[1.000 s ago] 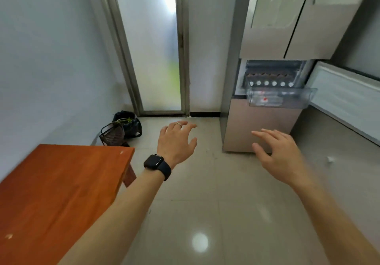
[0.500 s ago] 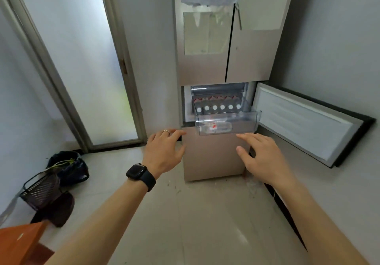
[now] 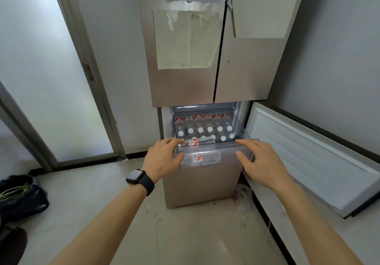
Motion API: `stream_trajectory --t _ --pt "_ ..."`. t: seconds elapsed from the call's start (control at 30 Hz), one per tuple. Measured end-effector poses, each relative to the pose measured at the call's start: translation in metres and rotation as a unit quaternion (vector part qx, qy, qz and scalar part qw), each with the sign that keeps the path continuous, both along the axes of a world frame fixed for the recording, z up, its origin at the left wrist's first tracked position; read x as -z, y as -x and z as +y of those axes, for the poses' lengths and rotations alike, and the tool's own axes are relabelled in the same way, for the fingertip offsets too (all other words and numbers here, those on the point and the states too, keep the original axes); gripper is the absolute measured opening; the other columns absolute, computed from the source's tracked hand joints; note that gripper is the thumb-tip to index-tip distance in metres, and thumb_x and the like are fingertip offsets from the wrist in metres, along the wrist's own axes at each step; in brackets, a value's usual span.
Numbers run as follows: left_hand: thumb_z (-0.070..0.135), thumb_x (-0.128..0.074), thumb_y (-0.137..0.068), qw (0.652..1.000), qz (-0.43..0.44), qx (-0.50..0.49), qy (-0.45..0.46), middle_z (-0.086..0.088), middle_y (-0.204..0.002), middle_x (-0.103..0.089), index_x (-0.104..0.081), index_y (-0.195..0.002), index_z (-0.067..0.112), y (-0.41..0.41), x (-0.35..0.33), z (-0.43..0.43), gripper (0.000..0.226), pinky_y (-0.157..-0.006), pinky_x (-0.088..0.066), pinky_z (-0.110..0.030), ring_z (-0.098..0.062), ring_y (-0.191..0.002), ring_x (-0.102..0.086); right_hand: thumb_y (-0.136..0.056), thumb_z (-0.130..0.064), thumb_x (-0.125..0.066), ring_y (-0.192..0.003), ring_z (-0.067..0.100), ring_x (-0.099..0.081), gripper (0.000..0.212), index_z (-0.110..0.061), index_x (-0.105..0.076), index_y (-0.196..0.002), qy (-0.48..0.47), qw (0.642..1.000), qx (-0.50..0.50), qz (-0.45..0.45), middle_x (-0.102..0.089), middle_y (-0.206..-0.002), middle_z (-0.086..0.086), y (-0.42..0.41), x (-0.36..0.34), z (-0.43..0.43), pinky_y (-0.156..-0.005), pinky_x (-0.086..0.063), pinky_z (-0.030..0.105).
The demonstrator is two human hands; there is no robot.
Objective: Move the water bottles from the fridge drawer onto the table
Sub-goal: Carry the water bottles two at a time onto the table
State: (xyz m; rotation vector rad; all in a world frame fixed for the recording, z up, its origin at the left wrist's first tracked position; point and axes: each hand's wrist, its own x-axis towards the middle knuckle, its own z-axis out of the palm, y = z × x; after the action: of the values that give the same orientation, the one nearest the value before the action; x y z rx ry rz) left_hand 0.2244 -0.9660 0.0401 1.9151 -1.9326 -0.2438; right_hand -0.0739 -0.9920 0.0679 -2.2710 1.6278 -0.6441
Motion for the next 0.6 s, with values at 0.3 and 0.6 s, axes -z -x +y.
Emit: stream_trajectory --t 0.3,0.6 --pt "0.038 -0.056 -0.097 0.989 0.082 -0.028 -0.119 0.002 -0.129 -0.057 -0.052 -0.136 0.035 -0.005 0.065 -0.150 0.039 -0.097 -0.048 -0.032 -0.017 -0.116 -0.055 -0.098 -0.045 -0.052 -0.136 0.009 -0.035 0.043 -0.038 -0.050 -0.140 -0.085 0.994 -0.072 -0.001 -0.049 -0.143 -0.015 -0.023 0.070 -0.177 -0.110 -0.031 0.030" --pt "0.036 -0.056 -0.100 0.946 0.155 -0.093 -0.271 0.001 -0.135 -0.061 -0.055 -0.138 0.024 0.008 0.116 -0.267 0.040 -0.101 -0.047 -0.031 -0.018 -0.120 -0.058 -0.098 -0.033 -0.057 -0.122 0.014 -0.055 0.039 -0.028 -0.057 -0.136 -0.202 0.950 -0.218 0.092 -0.059 -0.137 -0.006 -0.067 0.135 -0.333 -0.094 -0.041 0.020"
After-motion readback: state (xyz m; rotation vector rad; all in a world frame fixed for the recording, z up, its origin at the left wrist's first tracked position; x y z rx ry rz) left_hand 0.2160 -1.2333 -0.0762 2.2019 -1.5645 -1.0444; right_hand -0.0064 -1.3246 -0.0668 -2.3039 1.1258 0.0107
